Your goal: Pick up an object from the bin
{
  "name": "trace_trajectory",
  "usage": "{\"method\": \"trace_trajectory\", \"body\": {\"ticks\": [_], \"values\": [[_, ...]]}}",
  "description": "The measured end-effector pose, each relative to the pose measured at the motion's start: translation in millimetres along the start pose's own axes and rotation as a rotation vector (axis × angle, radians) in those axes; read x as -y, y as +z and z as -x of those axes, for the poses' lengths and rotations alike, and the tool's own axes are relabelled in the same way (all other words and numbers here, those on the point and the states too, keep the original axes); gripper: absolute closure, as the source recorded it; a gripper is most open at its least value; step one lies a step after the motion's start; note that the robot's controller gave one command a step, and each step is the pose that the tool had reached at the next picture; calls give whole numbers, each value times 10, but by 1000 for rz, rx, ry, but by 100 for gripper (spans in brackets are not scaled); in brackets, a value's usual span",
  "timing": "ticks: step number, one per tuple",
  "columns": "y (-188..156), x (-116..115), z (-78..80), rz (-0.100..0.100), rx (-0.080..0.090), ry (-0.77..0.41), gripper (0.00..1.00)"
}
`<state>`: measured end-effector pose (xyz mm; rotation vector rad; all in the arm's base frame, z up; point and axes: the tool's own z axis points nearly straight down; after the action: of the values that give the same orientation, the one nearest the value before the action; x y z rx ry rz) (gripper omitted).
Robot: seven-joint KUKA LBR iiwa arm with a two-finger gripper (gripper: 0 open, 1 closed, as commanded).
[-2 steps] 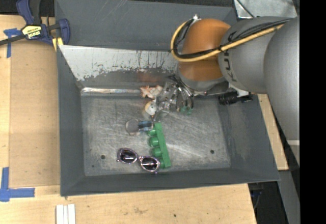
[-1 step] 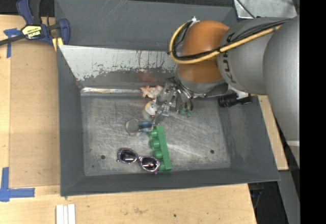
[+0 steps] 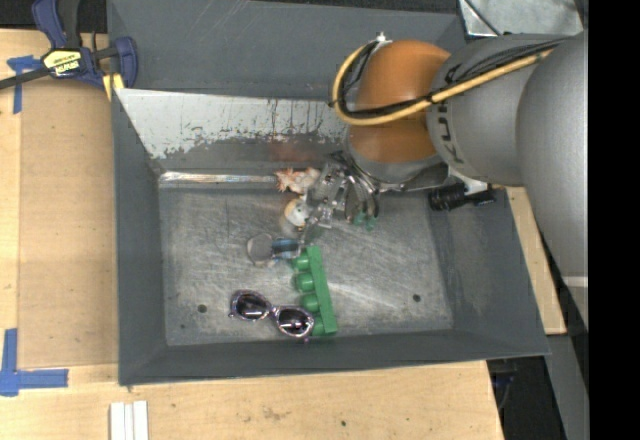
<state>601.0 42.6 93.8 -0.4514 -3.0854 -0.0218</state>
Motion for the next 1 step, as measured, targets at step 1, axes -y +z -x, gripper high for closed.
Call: {"method": "trace_trajectory", "body": {"ticks": [1], "values": [[33,-37,-147,-17,2,-129,0]]}}
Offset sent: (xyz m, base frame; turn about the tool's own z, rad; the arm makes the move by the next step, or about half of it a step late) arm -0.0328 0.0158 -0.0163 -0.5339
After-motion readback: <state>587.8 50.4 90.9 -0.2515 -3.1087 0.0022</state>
